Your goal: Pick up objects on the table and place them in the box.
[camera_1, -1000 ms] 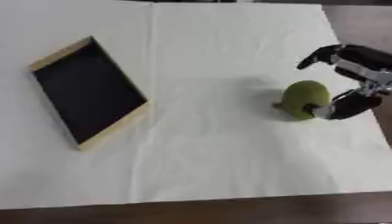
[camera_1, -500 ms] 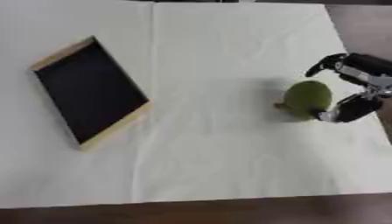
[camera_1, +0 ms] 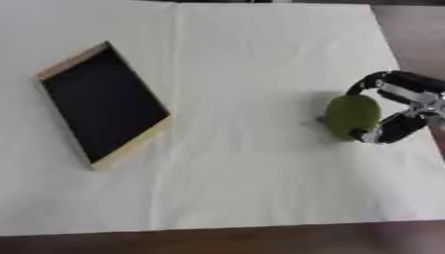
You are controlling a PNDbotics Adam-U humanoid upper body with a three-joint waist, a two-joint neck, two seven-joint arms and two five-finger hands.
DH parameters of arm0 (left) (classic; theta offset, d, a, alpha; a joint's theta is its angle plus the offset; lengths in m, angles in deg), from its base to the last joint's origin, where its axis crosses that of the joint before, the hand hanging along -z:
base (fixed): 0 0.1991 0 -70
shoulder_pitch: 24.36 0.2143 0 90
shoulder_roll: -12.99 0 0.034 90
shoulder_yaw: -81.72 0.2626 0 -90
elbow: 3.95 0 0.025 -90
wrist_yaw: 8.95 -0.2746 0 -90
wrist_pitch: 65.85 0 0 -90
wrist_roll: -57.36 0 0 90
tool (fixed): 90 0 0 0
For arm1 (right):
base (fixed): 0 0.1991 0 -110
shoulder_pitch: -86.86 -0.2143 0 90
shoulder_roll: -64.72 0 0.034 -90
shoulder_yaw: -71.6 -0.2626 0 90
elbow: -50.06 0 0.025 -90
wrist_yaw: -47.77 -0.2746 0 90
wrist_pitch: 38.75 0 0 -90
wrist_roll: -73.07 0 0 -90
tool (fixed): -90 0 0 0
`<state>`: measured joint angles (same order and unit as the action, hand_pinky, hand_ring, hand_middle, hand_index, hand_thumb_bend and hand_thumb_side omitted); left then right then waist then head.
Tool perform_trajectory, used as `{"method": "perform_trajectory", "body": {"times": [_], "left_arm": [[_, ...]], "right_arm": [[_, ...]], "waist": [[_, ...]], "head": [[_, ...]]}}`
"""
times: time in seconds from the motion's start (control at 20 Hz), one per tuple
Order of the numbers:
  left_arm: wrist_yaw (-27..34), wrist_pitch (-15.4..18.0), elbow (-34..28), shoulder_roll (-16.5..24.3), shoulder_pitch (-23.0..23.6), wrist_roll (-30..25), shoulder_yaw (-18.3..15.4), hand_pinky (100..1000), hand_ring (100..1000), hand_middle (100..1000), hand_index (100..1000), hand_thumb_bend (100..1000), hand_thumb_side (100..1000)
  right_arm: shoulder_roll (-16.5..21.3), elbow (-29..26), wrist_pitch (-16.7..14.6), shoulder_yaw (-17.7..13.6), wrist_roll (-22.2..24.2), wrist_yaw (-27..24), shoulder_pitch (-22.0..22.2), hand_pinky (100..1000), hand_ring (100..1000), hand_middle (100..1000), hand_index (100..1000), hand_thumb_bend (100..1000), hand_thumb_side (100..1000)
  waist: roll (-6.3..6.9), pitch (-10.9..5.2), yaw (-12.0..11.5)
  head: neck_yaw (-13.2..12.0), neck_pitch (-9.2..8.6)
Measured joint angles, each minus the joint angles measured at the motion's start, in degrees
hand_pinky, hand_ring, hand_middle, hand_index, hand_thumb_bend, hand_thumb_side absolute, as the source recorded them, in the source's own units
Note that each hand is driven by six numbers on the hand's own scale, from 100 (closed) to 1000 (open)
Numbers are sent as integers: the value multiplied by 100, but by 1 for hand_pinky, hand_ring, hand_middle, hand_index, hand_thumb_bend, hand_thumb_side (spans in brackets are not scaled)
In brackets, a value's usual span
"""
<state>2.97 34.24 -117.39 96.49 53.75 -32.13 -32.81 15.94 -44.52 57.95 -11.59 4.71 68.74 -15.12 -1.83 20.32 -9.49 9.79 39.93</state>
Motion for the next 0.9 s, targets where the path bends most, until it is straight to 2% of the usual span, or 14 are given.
{"method": "perform_trajectory", "body": {"times": [0.2,0.3,0.35,0.4,0.7,0.9], "left_arm": [[7,-1,0,-2,-6,-2,1,690,669,702,748,100,604],[10,-2,0,-2,-6,-2,1,690,670,702,748,100,604],[11,-2,0,-2,-6,-3,1,690,670,702,748,100,604],[11,-2,0,-2,-7,-3,1,691,670,702,748,100,604],[11,-3,0,-2,-15,-3,0,691,670,702,747,100,604],[10,-4,0,-2,-17,-2,-1,691,670,703,747,100,604]], "right_arm": [[-74,170,-18,39,-66,120,-67,856,891,738,802,413,162],[-79,203,-32,42,-127,127,-68,822,817,575,701,429,185],[-89,204,-42,37,-180,124,-67,819,811,567,693,430,186],[-108,201,-57,24,-249,110,-60,803,772,511,644,427,178],[-125,-269,-286,-131,-777,53,143,782,693,454,587,310,151],[-129,-926,-442,-354,-1038,230,189,794,689,458,594,322,135]], "waist": [[0,3,-10],[-1,5,-10],[-2,7,-9],[-4,10,-8],[-8,14,6],[-30,14,16]], "head": [[12,-18],[13,-18],[13,-18],[13,-18],[-8,-18],[-18,-18]]}}
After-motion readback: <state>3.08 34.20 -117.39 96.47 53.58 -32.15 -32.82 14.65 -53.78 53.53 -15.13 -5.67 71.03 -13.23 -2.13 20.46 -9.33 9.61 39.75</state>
